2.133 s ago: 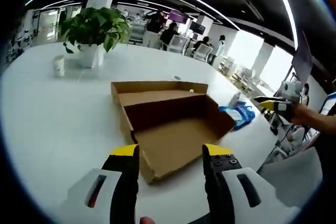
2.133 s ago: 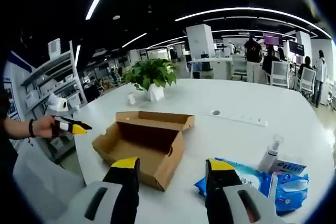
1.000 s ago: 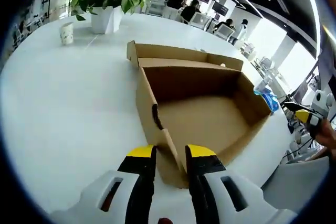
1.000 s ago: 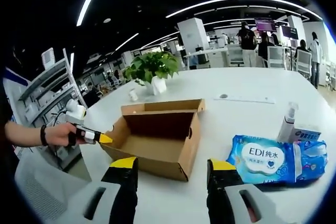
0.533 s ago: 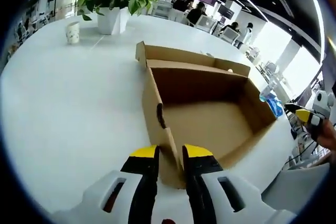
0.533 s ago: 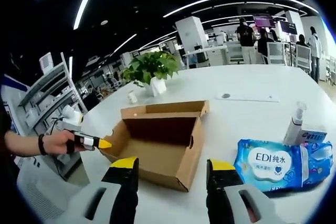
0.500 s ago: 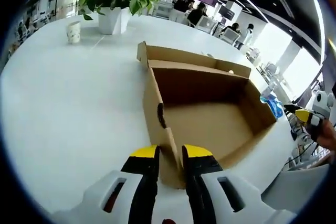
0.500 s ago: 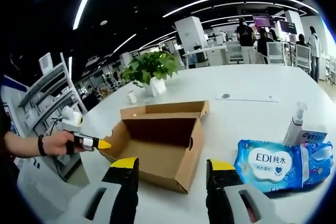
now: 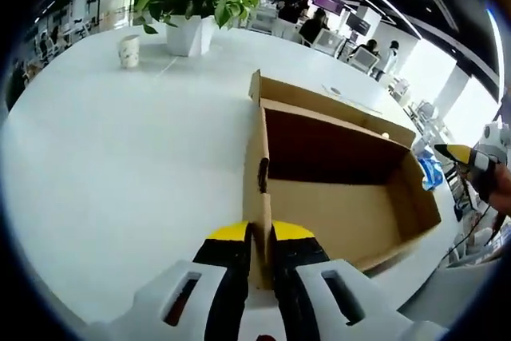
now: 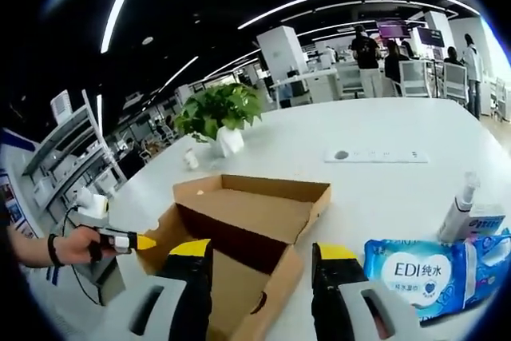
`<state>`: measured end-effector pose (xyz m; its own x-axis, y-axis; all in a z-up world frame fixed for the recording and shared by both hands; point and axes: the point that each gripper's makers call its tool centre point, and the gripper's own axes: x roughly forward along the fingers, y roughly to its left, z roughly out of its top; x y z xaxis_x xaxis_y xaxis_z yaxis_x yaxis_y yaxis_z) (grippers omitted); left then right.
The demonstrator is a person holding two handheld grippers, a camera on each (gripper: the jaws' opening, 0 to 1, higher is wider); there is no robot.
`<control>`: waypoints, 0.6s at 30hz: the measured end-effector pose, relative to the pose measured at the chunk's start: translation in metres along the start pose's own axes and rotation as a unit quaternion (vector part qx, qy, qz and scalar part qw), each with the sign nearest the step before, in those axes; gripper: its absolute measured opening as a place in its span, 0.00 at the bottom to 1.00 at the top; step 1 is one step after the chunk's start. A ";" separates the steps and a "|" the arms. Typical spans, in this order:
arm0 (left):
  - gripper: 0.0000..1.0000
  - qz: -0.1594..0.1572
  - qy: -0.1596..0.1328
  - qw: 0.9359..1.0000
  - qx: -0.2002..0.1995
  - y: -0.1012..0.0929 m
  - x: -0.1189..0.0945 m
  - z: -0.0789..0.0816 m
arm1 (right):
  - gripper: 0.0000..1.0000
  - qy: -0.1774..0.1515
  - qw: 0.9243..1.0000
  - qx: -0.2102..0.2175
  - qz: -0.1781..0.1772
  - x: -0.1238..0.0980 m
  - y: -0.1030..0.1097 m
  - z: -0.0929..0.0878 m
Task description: Operate the shoe box by opening the lid, removing the specified soft item, and placing it in the target area until the item is outside and the box remains undamaged.
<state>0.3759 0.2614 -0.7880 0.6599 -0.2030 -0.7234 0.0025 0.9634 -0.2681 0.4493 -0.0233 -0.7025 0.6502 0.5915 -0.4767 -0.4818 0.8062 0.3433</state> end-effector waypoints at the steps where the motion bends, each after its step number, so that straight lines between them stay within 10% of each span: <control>1: 0.06 0.004 -0.001 1.000 0.000 0.000 0.000 0.000 | 0.47 0.001 1.000 0.000 -0.003 0.004 -0.003 0.002; 18: 0.06 0.017 -0.013 1.000 -0.018 0.003 0.001 0.000 | 0.46 0.024 0.999 0.021 -0.032 0.058 -0.042 0.020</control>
<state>0.3767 0.2638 -0.7891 0.6785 -0.1648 -0.7159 -0.0467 0.9629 -0.2659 0.5186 -0.0228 -0.7280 0.6494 0.5393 -0.5362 -0.4152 0.8421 0.3442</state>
